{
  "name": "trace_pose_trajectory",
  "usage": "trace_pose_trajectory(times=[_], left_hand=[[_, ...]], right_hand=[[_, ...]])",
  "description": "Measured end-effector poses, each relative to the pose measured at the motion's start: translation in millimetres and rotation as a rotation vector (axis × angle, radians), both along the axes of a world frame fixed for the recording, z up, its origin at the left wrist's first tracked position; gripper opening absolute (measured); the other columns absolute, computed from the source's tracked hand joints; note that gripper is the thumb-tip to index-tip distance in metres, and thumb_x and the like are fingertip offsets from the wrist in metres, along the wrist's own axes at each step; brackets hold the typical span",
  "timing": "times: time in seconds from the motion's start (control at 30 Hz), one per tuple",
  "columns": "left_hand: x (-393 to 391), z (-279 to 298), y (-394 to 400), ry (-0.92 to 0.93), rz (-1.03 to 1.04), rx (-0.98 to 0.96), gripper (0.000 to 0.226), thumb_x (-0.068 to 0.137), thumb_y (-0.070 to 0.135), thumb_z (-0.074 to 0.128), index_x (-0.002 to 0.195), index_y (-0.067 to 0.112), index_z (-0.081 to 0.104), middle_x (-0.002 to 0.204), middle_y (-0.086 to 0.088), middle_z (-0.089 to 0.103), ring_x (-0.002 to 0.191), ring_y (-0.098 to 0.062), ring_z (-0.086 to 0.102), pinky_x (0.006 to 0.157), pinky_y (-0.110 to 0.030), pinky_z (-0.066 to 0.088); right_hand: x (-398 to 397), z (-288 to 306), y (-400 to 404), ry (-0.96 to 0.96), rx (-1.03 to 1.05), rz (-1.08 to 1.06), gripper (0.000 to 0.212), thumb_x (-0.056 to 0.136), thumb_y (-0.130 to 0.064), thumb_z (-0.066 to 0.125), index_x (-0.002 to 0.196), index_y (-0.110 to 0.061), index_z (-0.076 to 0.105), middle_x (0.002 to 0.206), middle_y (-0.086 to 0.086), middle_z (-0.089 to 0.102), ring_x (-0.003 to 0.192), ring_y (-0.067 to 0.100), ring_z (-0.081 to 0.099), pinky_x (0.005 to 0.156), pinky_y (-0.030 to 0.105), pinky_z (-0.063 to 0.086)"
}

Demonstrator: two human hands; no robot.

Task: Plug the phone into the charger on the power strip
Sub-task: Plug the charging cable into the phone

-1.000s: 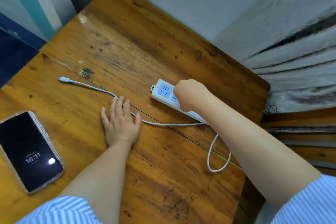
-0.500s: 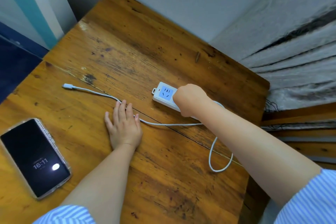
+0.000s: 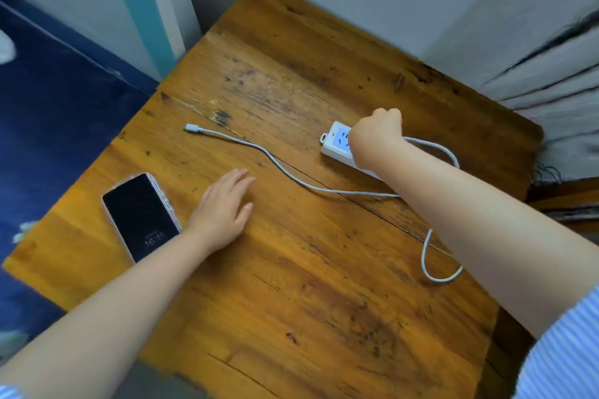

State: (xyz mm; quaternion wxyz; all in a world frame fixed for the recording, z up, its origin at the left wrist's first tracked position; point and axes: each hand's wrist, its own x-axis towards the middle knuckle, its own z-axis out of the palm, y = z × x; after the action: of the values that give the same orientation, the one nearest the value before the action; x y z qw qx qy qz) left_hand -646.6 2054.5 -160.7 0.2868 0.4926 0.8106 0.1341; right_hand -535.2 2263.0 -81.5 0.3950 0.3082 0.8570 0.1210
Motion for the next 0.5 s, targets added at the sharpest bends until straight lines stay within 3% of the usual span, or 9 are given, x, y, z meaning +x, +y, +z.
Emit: trace_pose_trajectory(times=[0.07,0.17,0.37,0.5], left_hand=[[-20.9,8.9,-19.5,0.083,-0.102,-0.092,0.047,0.09,0.015,0.046,0.136,0.015,0.036,0.15,-0.003,0.03,0.141,-0.018,0.019,0.116,-0.036,0.018],[-49.1,21.6,-44.7,0.234,-0.241,-0.235,0.053,0.088,0.01,0.046,0.138,0.016,0.032,0.152,-0.002,0.026,0.142,-0.016,0.017,0.117,-0.033,0.018],[-78.6,33.0,-81.7,0.419,-0.494,-0.54,0.084,0.084,0.005,0.056,0.144,0.025,0.0,0.157,0.0,-0.006,0.144,-0.018,-0.01,0.119,-0.039,0.006],[-78.5,29.1,-85.8,0.47,-0.598,-0.558,0.084,0.087,0.003,0.051,0.144,0.024,-0.008,0.157,-0.002,-0.012,0.143,-0.02,-0.015,0.118,-0.04,0.002]], right_hand=[[-13.1,-6.3,-15.7,0.132,0.014,0.068,0.02,0.086,-0.016,0.049,0.103,-0.014,0.058,0.108,0.008,0.061,0.102,0.027,0.047,0.077,0.036,0.035],[-34.9,-17.8,-47.6,0.358,-0.052,0.208,0.018,0.085,-0.009,0.045,0.092,-0.012,0.061,0.104,0.011,0.063,0.1,0.029,0.046,0.071,0.035,0.03],[-69.5,-51.4,-89.2,0.582,-0.271,0.186,0.028,0.088,-0.007,0.038,0.114,-0.004,0.046,0.122,0.019,0.051,0.114,0.035,0.042,0.09,0.043,0.039],[-97.3,-76.7,-105.0,0.653,-0.419,0.083,0.045,0.092,-0.006,0.032,0.136,-0.008,0.022,0.149,0.016,0.022,0.136,0.033,0.02,0.111,0.046,0.022]])
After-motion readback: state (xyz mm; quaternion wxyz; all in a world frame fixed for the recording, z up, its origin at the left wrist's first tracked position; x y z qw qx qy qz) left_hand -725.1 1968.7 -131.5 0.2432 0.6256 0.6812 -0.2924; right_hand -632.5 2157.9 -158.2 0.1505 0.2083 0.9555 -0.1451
